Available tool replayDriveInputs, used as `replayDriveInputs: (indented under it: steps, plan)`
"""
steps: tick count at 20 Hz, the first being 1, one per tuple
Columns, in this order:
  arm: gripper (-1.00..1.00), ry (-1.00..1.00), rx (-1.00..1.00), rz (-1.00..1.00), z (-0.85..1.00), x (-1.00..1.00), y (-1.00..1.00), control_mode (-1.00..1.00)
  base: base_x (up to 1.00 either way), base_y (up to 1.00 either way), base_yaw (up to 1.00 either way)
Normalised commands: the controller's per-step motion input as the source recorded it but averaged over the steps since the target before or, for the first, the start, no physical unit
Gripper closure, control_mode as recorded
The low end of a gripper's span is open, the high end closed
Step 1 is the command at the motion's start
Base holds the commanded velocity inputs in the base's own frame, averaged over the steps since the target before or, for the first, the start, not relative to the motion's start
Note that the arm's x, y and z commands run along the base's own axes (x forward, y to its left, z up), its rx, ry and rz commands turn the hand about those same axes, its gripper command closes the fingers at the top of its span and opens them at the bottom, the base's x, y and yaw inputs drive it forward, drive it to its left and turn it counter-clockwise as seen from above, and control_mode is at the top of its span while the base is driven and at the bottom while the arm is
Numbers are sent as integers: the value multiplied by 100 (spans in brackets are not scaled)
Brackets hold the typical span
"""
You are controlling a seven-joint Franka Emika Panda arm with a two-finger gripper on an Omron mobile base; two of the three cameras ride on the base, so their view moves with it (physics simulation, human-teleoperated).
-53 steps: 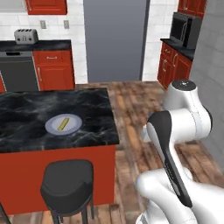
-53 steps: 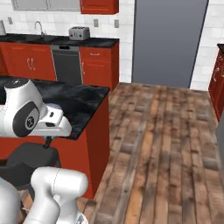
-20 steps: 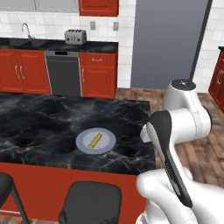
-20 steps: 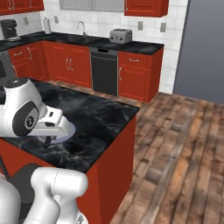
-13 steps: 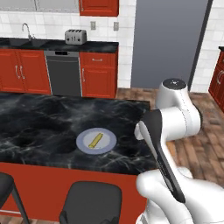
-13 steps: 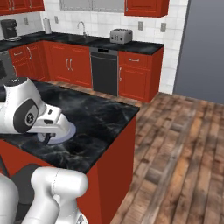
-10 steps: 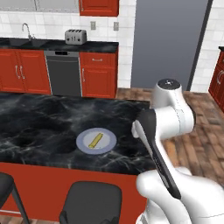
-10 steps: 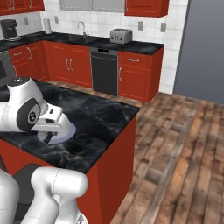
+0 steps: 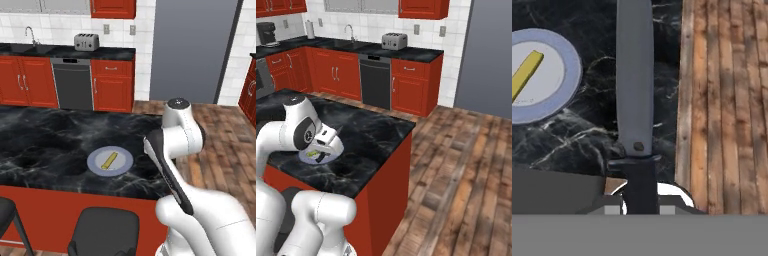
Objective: Retrieve the butter from the fridge and place it on a plate on the dining table. Then retrieve the butter knife by the fridge and place it near the plate.
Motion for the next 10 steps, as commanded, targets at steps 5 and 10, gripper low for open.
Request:
replayDriveInputs:
  steps: [5,10]
  plan:
    - [100,8,17,-7,-22,52,-9,-100,0,0,0]
    - [100,3,12,-6,-49,52,-1,-100,0,0,0]
